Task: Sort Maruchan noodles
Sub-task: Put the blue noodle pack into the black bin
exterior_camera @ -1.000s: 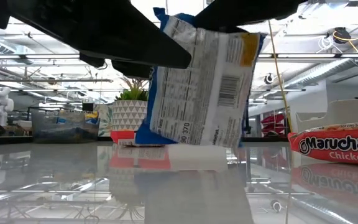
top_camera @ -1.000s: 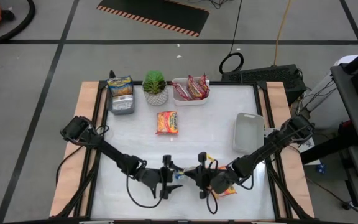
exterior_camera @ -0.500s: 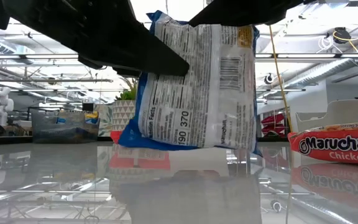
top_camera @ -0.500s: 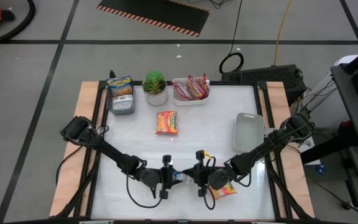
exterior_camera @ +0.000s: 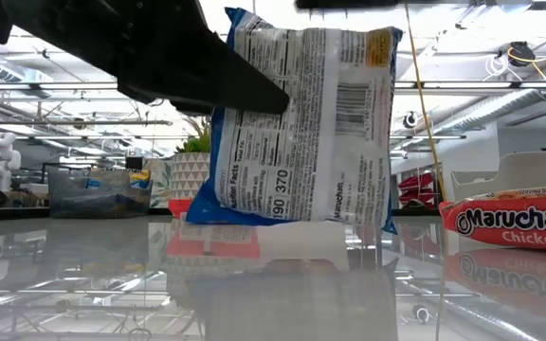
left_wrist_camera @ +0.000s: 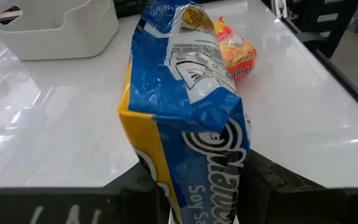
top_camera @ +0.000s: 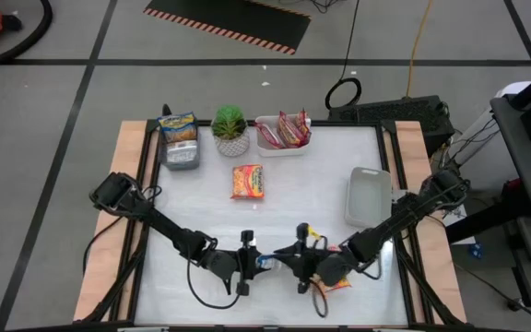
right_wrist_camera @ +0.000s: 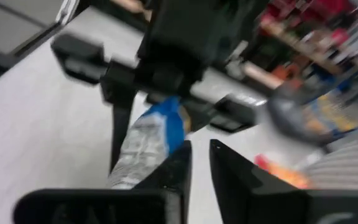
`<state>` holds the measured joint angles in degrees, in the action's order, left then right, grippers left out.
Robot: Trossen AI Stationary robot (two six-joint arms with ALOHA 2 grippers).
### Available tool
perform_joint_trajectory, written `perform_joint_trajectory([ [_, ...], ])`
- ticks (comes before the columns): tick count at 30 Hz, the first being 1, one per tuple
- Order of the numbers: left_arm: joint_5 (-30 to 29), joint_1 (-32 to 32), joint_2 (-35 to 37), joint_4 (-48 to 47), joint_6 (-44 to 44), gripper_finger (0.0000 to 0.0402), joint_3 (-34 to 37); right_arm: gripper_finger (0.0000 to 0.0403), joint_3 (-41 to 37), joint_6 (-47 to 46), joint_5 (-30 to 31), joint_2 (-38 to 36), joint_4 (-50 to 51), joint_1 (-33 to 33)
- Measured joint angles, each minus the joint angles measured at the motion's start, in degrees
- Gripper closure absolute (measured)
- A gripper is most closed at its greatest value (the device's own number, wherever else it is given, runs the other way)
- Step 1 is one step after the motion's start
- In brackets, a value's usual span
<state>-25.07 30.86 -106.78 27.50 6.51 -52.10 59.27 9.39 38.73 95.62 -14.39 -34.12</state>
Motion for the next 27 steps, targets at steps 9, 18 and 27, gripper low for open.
perform_joint_trajectory([
  [9, -4.3, -1.0, 0.0, 7.2, 9.2, 0.0269, 0.0, 0.0240, 0.0, 16.2, 14.8, -5.3, -3.0, -8.6],
  [18, -5.2, -8.0, 9.6, 9.2, 26.6, 0.0269, 0.0, 0.0145, 0.0, 43.4, 33.9, -1.8, -13.7, -13.0],
  [27, -5.0, -12.0, 18.3, 9.9, 26.0, 0.0268, 0.0, 0.0077, 0.0, 53.0, 39.5, 1.3, -15.5, -13.5],
])
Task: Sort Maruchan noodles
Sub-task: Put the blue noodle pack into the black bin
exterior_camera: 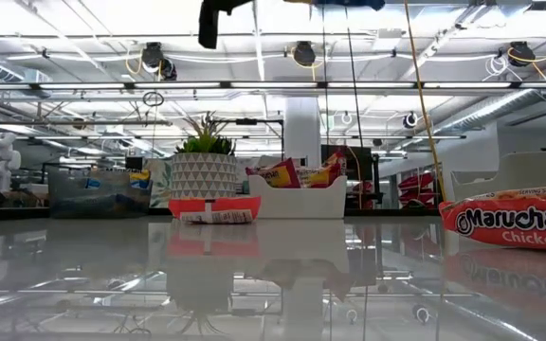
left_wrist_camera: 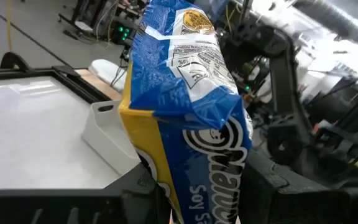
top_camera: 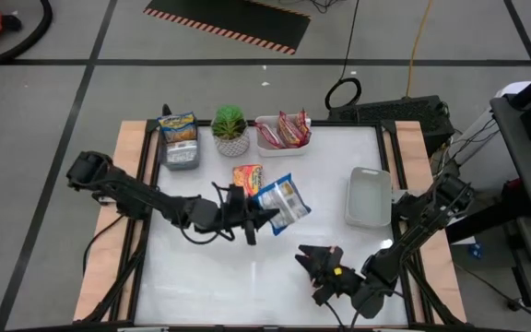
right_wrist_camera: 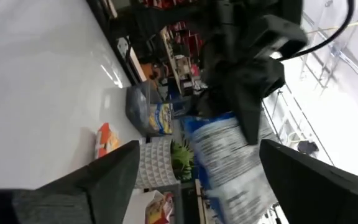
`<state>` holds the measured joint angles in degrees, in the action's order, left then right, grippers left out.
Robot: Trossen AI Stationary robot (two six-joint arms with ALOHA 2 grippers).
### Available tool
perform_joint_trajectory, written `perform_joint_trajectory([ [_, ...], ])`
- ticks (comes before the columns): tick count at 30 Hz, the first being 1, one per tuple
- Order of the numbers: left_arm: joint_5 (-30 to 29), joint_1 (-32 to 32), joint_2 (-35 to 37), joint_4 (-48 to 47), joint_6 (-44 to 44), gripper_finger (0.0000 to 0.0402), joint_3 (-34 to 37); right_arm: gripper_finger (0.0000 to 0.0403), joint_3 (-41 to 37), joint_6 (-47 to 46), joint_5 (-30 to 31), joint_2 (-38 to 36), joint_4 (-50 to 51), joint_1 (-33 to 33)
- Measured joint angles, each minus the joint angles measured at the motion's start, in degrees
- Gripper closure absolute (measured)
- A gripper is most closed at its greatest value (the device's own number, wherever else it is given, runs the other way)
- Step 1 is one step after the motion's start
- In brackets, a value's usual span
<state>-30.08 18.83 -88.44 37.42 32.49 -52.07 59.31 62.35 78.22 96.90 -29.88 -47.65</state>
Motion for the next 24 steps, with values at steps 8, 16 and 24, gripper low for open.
perform_joint_trajectory([
  [8, 0.1, 0.8, 0.7, -0.1, 5.9, 0.0268, 0.0, 0.0076, 0.0, 5.6, 1.4, 0.4, 0.1, 2.5],
  [16, 0.3, 2.4, 0.6, -0.1, 10.0, 0.0268, 0.0, 0.0090, 0.0, 9.2, 1.1, 0.4, 0.2, 6.0],
  [24, 0.4, 3.1, 0.5, -2.6, 14.3, 0.0268, 0.0, 0.0091, 0.0, 16.2, -2.3, 0.4, -0.2, 8.2],
])
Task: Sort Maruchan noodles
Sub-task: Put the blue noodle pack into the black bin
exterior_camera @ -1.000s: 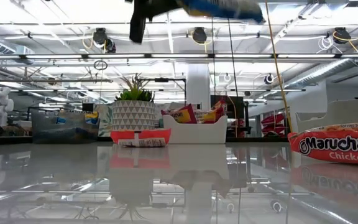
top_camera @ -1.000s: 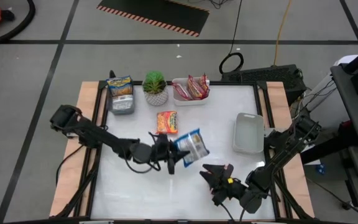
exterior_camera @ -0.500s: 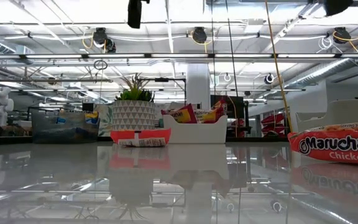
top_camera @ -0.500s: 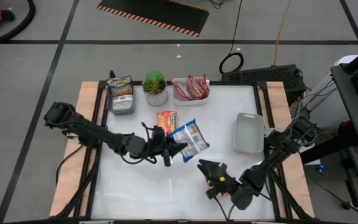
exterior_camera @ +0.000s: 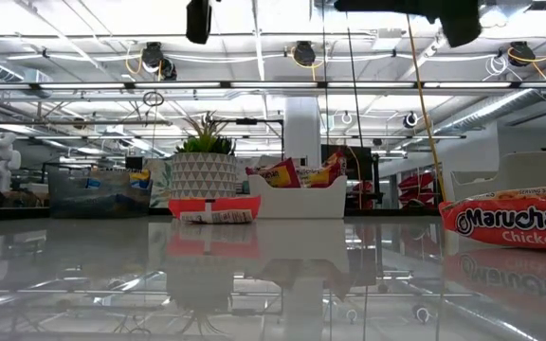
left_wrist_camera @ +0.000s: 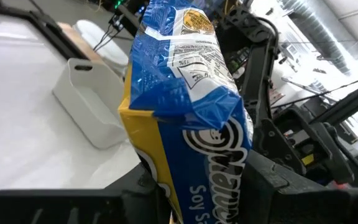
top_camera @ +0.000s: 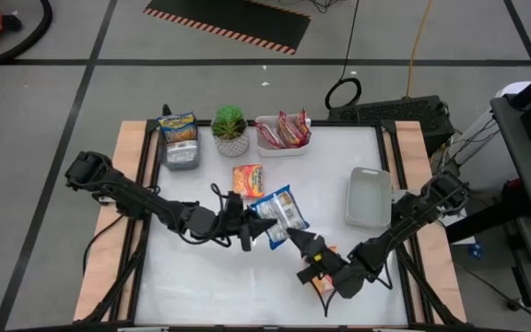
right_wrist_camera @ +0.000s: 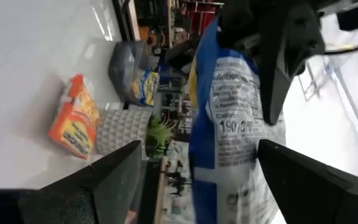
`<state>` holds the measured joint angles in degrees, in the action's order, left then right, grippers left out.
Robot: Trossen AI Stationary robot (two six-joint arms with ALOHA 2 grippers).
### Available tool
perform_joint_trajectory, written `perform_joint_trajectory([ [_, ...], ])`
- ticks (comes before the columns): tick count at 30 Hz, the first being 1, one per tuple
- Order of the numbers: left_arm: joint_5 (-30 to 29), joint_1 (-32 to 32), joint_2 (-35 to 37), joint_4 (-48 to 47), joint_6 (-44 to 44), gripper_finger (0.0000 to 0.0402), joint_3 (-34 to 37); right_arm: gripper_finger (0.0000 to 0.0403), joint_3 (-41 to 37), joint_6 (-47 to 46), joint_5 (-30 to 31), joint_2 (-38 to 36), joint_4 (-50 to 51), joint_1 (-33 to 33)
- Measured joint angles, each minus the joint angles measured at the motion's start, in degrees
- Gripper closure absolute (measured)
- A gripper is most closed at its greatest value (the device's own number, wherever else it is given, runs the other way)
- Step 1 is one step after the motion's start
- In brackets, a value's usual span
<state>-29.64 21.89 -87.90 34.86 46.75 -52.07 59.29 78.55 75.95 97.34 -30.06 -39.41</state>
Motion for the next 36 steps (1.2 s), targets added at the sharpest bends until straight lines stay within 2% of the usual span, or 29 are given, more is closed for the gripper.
perform_joint_trajectory([
  [3, 1.0, -0.1, 0.0, -0.6, 2.4, 0.0268, 0.0, 0.0091, 0.0, 4.3, -1.2, 0.0, -1.5, 1.2],
  [10, 0.8, -0.5, 0.0, -2.1, 3.4, 0.0285, 0.0, 0.0095, 0.0, 7.7, -1.3, 0.0, -2.0, 4.1],
  [19, 0.7, -1.4, 0.0, -4.6, 2.9, 0.0287, 0.0, 0.0161, 0.0, 3.5, -2.7, -0.4, -1.9, 6.1],
  [29, 1.3, -1.3, 0.0, -5.2, 6.8, 0.0258, 0.0, 0.0233, 0.0, 1.8, -2.7, -0.4, -2.3, 6.1],
  [33, 1.3, -1.3, 0.0, -5.1, 5.9, 0.0255, 0.0, 0.0244, 0.0, 1.7, -2.7, -0.4, -2.4, 6.1],
  [36, 1.3, -1.2, 0.0, -5.2, 2.1, 0.0240, 0.0, 0.0244, 0.0, 1.5, -2.7, -0.4, -2.5, 6.0],
])
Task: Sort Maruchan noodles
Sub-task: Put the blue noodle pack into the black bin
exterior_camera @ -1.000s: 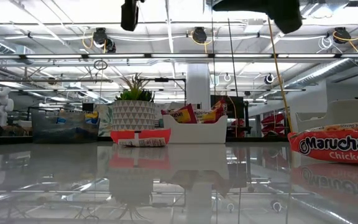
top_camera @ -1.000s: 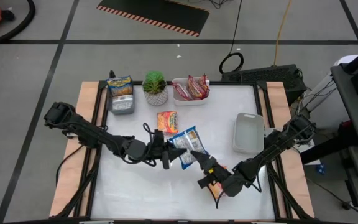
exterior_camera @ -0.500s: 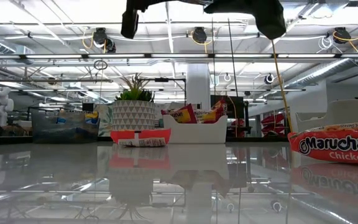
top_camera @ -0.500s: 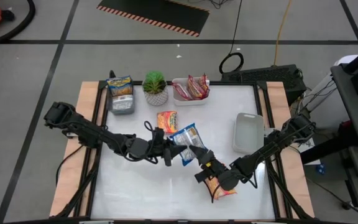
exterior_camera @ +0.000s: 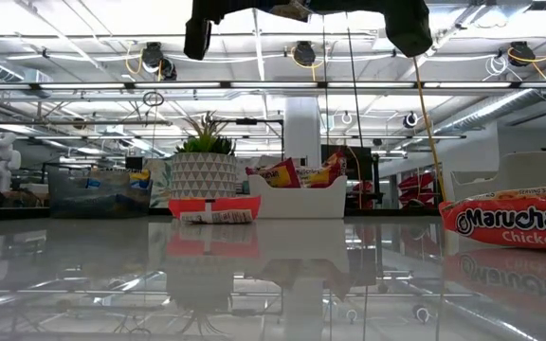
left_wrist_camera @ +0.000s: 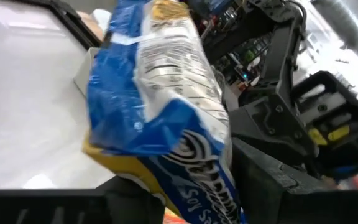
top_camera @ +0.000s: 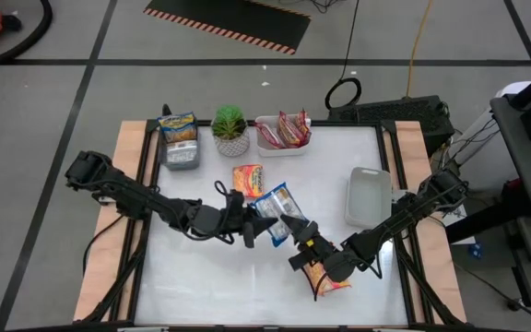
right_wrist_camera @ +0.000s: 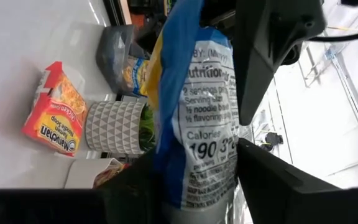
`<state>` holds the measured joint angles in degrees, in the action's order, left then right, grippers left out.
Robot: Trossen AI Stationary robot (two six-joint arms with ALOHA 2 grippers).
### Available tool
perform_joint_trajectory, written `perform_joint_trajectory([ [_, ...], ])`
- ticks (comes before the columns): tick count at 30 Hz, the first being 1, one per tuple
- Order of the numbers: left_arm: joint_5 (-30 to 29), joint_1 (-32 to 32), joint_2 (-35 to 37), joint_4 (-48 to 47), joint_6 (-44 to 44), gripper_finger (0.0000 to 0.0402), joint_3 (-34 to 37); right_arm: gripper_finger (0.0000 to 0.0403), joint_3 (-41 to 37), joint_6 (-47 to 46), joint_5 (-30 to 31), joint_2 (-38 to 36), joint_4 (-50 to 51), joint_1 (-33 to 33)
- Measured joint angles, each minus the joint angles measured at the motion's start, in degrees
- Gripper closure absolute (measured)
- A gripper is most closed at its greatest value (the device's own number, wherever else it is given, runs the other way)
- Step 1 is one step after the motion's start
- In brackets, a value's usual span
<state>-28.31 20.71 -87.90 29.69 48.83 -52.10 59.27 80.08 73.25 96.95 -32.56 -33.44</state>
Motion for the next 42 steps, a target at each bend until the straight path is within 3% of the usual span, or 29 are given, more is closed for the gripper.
perform_joint_trajectory([
  [11, 0.4, 0.5, 0.0, -0.1, -5.8, 0.0072, 0.0, 0.0266, 0.0, -2.7, 0.3, 0.0, 0.2, 0.0],
  [17, 0.1, 0.8, 0.5, -2.4, -12.2, 0.0020, 0.0, 0.0276, 0.0, -3.7, 0.3, 0.0, 0.2, 0.0],
  [21, 0.0, 0.8, 2.8, -6.1, -22.3, 0.0005, 0.0, 0.0276, 0.0, -4.8, 0.6, 0.0, -0.4, 0.0],
  [30, -3.4, 2.7, 9.1, -19.2, -31.0, 0.0002, -0.1, 0.0277, 0.0, -4.4, 0.3, 0.0, -4.2, -0.1],
  [36, -3.3, 7.6, 11.3, -29.0, -30.3, 0.0002, -0.1, 0.0277, 0.0, -9.1, -4.4, 0.0, -9.3, 1.1],
  [42, -2.5, 14.6, 11.1, -37.4, -24.7, 0.0002, -0.1, 0.0277, 0.0, -24.1, -9.6, 0.0, -9.2, 2.7],
])
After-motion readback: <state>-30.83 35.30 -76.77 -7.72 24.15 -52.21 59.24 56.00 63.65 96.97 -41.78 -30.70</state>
